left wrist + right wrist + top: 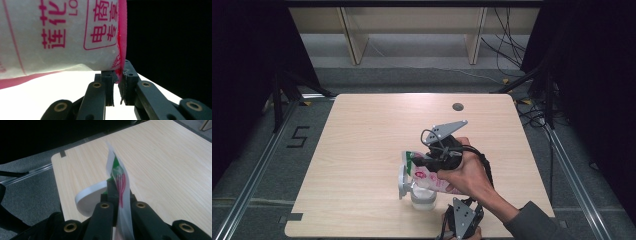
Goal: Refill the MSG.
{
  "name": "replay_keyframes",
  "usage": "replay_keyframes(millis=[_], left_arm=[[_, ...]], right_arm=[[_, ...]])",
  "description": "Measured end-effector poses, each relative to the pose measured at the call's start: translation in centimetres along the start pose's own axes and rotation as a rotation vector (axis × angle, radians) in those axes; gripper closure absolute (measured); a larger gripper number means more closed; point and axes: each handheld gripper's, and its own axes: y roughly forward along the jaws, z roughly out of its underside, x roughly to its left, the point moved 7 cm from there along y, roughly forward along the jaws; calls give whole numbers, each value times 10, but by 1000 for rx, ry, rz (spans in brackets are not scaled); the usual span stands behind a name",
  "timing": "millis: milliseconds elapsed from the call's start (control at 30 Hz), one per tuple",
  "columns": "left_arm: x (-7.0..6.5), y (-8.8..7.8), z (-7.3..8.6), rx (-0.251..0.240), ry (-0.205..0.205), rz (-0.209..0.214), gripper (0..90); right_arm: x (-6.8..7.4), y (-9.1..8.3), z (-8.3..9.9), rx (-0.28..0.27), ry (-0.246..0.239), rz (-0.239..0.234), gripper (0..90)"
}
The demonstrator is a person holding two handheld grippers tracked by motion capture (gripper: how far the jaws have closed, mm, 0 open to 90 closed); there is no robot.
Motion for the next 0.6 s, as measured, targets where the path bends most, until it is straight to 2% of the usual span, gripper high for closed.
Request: replay_keyframes(millis=[600], left_arm=[[-3,2,-4,-7,6,2,818]], right_arm=[[1,-2,-1,0,1,2,900]])
